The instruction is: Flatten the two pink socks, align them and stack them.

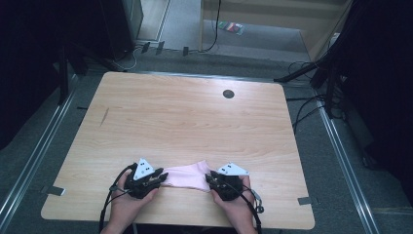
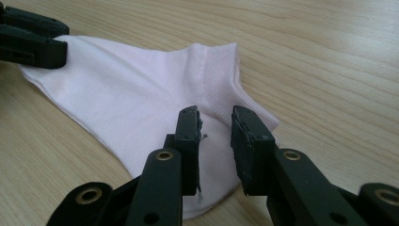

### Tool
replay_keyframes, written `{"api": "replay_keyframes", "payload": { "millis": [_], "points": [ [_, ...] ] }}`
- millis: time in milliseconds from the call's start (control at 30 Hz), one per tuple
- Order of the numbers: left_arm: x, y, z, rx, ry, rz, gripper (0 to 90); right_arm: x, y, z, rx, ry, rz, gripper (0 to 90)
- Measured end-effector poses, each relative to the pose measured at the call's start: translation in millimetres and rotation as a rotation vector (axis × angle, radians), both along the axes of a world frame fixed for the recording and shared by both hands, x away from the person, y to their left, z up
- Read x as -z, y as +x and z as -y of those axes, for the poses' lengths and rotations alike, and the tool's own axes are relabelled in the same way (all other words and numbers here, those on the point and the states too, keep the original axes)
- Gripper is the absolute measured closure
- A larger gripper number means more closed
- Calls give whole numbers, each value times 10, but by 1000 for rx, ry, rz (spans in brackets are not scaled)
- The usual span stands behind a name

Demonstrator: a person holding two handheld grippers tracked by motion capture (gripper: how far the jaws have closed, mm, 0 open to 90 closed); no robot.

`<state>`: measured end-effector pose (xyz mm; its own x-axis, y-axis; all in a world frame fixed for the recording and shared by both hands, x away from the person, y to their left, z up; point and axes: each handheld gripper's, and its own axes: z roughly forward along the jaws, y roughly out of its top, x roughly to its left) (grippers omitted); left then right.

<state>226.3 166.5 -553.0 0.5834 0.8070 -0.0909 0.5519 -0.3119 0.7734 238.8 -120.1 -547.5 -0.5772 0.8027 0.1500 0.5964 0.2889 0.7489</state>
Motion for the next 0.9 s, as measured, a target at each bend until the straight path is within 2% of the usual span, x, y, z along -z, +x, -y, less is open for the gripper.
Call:
{"api": "replay_keyframes", "payload": {
  "millis": [67, 133, 200, 233, 267, 300, 333, 400, 467, 533, 567, 633, 900],
  "points": [
    [2, 22, -35, -4, -44, -27, 719, -4, 5, -4, -5, 3, -2, 676],
    [3, 39, -68, 10, -83, -39, 672, -14, 10, 16, -11, 44, -11, 574],
    [-10, 34, -102, 9, -120, -27, 567, -39, 7, 52, -17, 64, 17, 479],
    [-21, 29, -112, 3, -127, -26, 475, -56, 9, 77, -17, 69, 37, 414],
    [-36, 25, -132, 3, -143, -21, 436, -66, 12, 95, -17, 73, 45, 366],
    [-47, 21, -154, 4, -166, -20, 398, -77, 21, 117, -12, 80, 55, 321],
    [-59, 20, -194, 3, -213, -18, 364, -86, 28, 137, -8, 86, 56, 290],
    [-87, 23, -257, -17, -254, -7, 254, -103, 50, 193, 7, 119, 64, 218],
    [-117, 18, -292, -33, -260, 5, 124, -132, 61, 249, 33, 122, 66, 136],
    [-142, 8, -330, -46, -265, 16, 44, -160, 63, 286, 54, 111, 76, 119],
    [-147, 0, -352, -41, -263, 22, 0, -181, 64, 317, 68, 120, 82, 93],
    [-157, -7, -400, -30, -277, 26, 0, -202, 74, 363, 71, 114, 79, 36],
    [-154, -16, -552, -89, -262, 37, 0, -202, 137, 537, 133, 110, 54, 47]
  ]
}}
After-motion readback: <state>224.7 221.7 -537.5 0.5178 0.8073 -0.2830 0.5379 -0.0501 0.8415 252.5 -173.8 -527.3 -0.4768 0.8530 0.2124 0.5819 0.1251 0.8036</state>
